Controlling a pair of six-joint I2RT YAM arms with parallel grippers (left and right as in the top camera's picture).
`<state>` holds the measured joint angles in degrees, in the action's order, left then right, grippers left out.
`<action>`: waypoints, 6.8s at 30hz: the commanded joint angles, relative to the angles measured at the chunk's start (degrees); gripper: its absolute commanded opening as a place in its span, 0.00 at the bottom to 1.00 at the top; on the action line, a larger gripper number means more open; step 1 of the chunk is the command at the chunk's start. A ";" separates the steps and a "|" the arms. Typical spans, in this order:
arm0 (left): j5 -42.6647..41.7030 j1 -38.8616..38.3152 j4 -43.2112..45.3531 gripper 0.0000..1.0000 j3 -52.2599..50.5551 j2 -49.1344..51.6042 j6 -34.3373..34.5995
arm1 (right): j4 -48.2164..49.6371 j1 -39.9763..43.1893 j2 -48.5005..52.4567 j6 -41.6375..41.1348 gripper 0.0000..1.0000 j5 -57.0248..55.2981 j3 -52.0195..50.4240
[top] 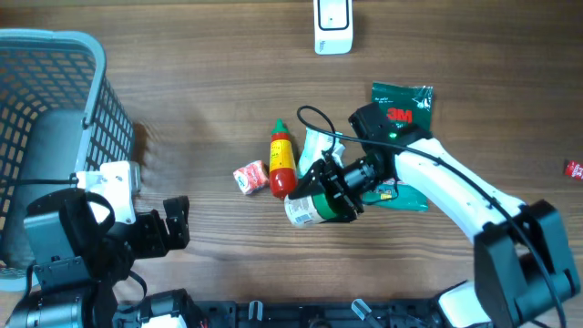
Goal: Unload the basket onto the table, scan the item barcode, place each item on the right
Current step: 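Lift the jar with the right gripper and carry it to the white scanner, then carry the jar right with the right gripper and set it at the table edge, then reach the right gripper to the green 3M glove pack and grasp it, then lift the glove pack with the right gripper and hold it under the scanner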
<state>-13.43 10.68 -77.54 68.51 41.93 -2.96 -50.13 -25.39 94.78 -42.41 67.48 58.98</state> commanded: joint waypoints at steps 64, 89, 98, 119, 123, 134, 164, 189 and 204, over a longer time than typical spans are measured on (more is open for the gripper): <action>-0.90 0.33 0.15 1.00 0.11 -0.42 -1.31 | 90.92 6.40 37.66 28.85 0.52 -78.47 32.96; -0.90 0.33 0.15 1.00 0.11 -0.42 -1.31 | 8.57 58.60 18.10 19.91 0.57 -67.73 31.32; -0.90 0.33 0.15 1.00 0.11 -0.42 -1.31 | 14.03 68.19 30.29 20.50 0.68 -65.22 31.32; -0.90 0.33 0.15 1.00 0.11 -0.42 -1.31 | -18.45 45.48 2.14 13.94 1.00 -56.04 49.20; -0.90 0.33 0.15 1.00 0.11 -0.42 -1.31 | -18.08 29.14 4.35 17.42 1.00 -61.42 42.84; -0.90 0.33 0.15 1.00 0.11 -0.42 -1.31 | -3.02 12.70 17.62 17.59 0.89 -77.09 21.24; -0.90 0.33 0.15 1.00 0.11 -0.42 -1.31 | -11.63 12.52 10.84 57.31 0.05 4.09 18.69; -0.90 0.33 0.15 1.00 0.11 -0.42 -1.31 | -16.13 10.19 7.30 4.87 0.04 25.53 18.64; -0.90 0.33 0.15 1.00 0.11 -0.42 -1.31 | -1.07 12.70 7.30 -10.29 0.04 25.51 18.64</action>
<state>-13.43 10.68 -77.54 68.51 41.93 -2.96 -51.48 -12.58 102.59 -50.50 89.34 76.97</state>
